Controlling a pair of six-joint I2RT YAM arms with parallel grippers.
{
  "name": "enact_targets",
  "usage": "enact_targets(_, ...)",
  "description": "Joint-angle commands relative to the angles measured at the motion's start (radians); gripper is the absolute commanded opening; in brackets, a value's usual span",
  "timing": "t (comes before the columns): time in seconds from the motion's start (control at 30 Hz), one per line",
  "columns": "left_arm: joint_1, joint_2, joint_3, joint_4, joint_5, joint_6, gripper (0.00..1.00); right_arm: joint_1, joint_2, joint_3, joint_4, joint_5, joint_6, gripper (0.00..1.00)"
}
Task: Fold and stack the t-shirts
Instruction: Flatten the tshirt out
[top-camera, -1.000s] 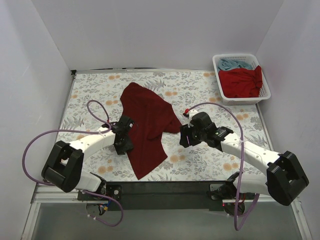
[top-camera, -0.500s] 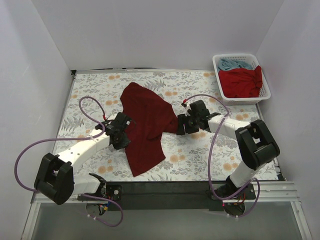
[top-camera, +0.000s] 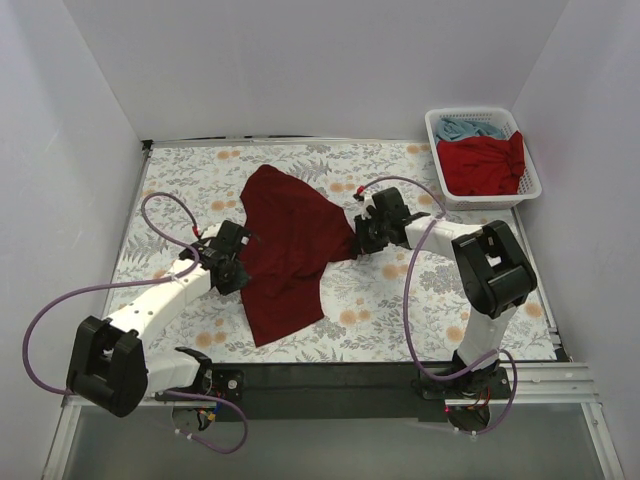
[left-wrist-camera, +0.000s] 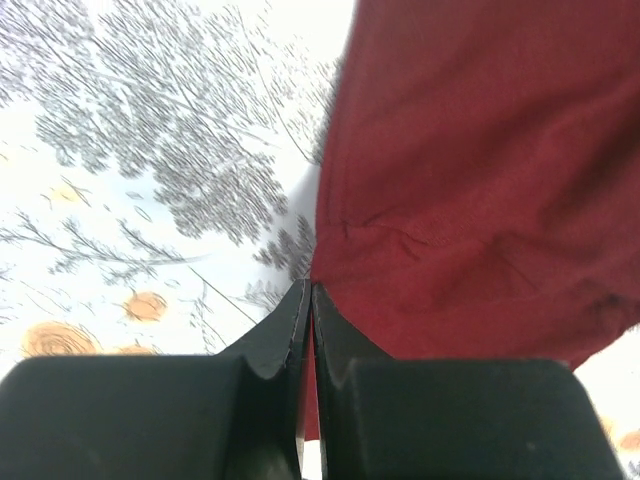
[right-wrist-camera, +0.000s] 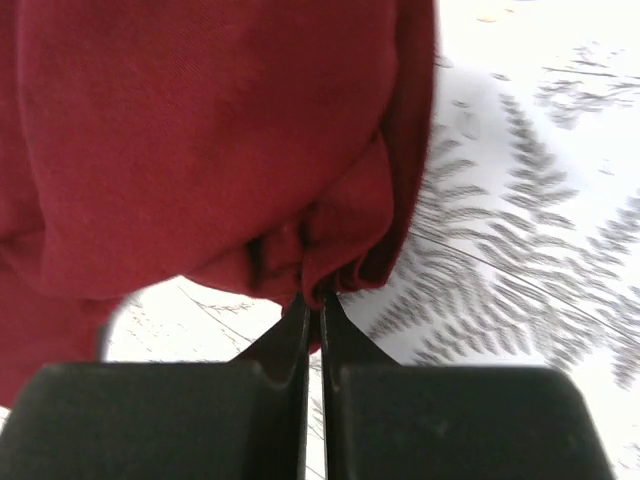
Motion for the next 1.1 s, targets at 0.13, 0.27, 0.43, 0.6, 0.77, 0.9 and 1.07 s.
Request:
enact_targets(0.13,0.212,-0.019,0.098,0.058,-0.045,0.149,0.0,-0.098,-0.205,0.209,-0.231,0.198,-0.15,0.01)
enact_targets(0.27,0.329,-0.002,0.255,0.057,-0.047,0.198,0.0,-0.131,-0.343,0.301,-0.311,0.388,-0.191,0.01)
enact_targets(0.43,0.425,-0.041,0.331,0.052,-0.049,0.216,0.0,-0.152,-0.551,0.22,-0.33,0.508,-0.177,0.01)
enact_targets(0.6,0.432,-0.13,0.239,0.084,-0.024,0.195,0.0,-0.157,-0.754,-0.032,-0.386,0.529,-0.093,0.11)
enact_targets(0.77,0.432,-0.248,0.147,0.065,0.002,0.184,0.0,-0.158,-0.909,-0.172,-0.498,0.455,-0.018,0.16)
enact_targets(0.9,0.432,-0.311,0.115,0.088,-0.004,0.184,0.0,-0.158,-0.999,-0.226,-0.5,0.309,-0.019,0.53)
enact_targets(1.07,0.432,-0.309,0.04,0.163,0.05,0.184,0.0,-0.155,-0.862,-0.2,-0.476,0.131,-0.044,0.57)
